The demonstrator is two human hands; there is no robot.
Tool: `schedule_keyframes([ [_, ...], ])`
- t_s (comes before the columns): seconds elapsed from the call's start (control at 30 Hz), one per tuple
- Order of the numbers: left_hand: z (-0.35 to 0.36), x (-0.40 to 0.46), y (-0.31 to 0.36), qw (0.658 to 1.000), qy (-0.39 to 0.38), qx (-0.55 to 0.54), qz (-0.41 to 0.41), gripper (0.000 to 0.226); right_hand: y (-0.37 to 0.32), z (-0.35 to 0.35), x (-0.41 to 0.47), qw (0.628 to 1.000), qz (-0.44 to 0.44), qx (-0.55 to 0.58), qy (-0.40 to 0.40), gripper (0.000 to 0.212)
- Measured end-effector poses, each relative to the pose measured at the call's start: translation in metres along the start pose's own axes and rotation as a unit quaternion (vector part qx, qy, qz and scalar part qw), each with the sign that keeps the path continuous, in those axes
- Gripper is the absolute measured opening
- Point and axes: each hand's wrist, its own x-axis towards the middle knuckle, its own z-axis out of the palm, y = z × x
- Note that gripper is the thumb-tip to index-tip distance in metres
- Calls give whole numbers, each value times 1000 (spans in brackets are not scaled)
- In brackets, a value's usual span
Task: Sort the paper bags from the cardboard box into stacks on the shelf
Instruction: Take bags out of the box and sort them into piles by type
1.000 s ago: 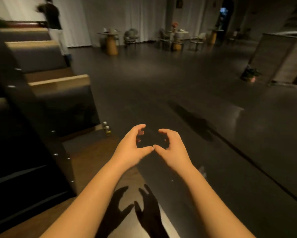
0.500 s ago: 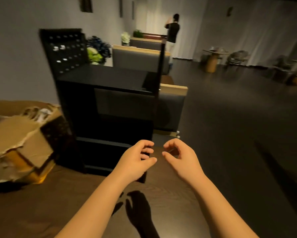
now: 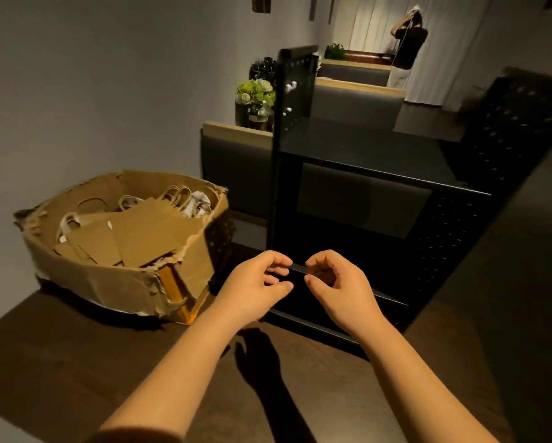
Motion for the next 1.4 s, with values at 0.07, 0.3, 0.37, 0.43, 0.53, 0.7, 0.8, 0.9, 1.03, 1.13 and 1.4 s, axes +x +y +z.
schedule_keyframes([
  [0.07, -33, 14, -15, 1000, -7, 9, 3, 33, -15, 24, 19, 1000, 8, 2, 13, 18],
  [0.3, -121, 54, -52, 999, -26, 24, 12, 37, -59, 92, 70, 998, 42, 7, 39, 20],
  [0.37, -136, 61, -58, 999, -32, 21, 16, 39, -66, 105, 79, 998, 43, 12, 32, 22],
  [0.43, -149, 68, -63, 999, -34, 17, 16, 40, -71, 117, 88, 999, 41, 18, 19, 25],
  [0.53, -161, 74, -70, 999, -26, 12, 16, 41, -76, 132, 101, 999, 27, 20, -8, 29],
  [0.7, -172, 73, -85, 1000, 0, 3, 5, 43, -85, 148, 114, 999, 7, 29, -42, 31],
  [0.8, -184, 71, -93, 1000, 15, 2, -4, 42, -92, 158, 120, 998, -4, 41, -55, 30],
  [0.9, -198, 67, -100, 1000, 18, 0, -10, 41, -100, 171, 126, 997, 3, 54, -63, 32],
  [1.03, -237, 76, -124, 1000, 13, 18, -14, 43, -119, 206, 142, 997, 29, 39, -52, 43],
  [1.13, -270, 92, -141, 1000, -1, 19, -8, 51, -131, 232, 159, 998, 51, 18, -40, 51],
  [1.4, -345, 135, -190, 997, -53, 57, 0, 76, -157, 291, 202, 990, 128, -17, -52, 63],
])
